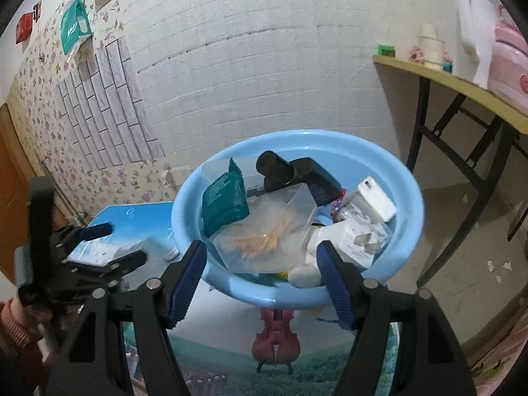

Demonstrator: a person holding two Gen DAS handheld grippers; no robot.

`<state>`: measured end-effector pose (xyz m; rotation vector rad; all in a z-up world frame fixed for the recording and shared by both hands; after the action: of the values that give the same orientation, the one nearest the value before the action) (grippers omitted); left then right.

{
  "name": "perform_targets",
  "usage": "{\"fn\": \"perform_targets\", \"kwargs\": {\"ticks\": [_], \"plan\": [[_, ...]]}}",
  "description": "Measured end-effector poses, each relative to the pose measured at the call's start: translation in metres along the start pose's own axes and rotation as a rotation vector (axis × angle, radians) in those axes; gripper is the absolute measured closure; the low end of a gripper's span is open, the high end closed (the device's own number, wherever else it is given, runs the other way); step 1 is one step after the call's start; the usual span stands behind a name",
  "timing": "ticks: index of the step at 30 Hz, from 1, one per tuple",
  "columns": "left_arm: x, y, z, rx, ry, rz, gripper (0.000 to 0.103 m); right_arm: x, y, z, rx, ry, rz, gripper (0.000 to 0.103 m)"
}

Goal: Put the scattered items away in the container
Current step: 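Withdraw both tools and bring the left tool to the white hook, then grasp the white hook with the left tool and lift it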

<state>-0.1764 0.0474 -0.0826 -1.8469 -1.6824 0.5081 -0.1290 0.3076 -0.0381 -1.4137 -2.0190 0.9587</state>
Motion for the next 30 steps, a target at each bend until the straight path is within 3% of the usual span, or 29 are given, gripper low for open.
{"fn": "perform_targets", "kwargs": {"ticks": [7, 15, 19, 20, 22, 23, 30], "plan": [[0.015, -0.012, 0.037, -0.063, 0.046, 0.064, 0.012, 0.005, -0.011, 0.004, 0.009, 0.0, -0.044, 0.034], [0.03, -0.016, 0.065, -0.12, 0.051, 0.161, 0.011, 0.018, -0.011, 0.01, -0.004, -0.016, -0.01, 0.034], [0.027, -0.021, 0.067, -0.125, 0.086, 0.144, 0.011, 0.021, -0.011, 0.01, -0.003, -0.033, 0.015, 0.034], [0.026, -0.022, 0.068, -0.127, 0.093, 0.139, 0.015, 0.02, -0.01, 0.01, -0.004, -0.031, 0.009, 0.034], [0.027, -0.021, 0.066, -0.132, 0.134, 0.114, 0.044, 0.019, -0.009, 0.009, -0.006, -0.031, 0.004, 0.034], [0.028, -0.02, 0.064, -0.135, 0.128, 0.114, 0.05, 0.019, -0.009, 0.008, -0.005, -0.031, 0.009, 0.034], [0.03, -0.012, 0.043, -0.106, 0.126, 0.103, 0.051, 0.015, -0.007, -0.003, 0.001, -0.028, 0.021, 0.034]]}}
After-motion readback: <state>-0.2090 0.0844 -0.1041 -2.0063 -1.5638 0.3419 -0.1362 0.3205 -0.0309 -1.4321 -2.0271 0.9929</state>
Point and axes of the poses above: each gripper's, at about its wrist camera, not at the fingertips, and z roughly the way its jaws point, x to its right, y to its underside, the point moved 3 cm from there along z, roughly the way its jaws point, and after that the axes turned 13 degrees about -z, right-handed, at the moved point
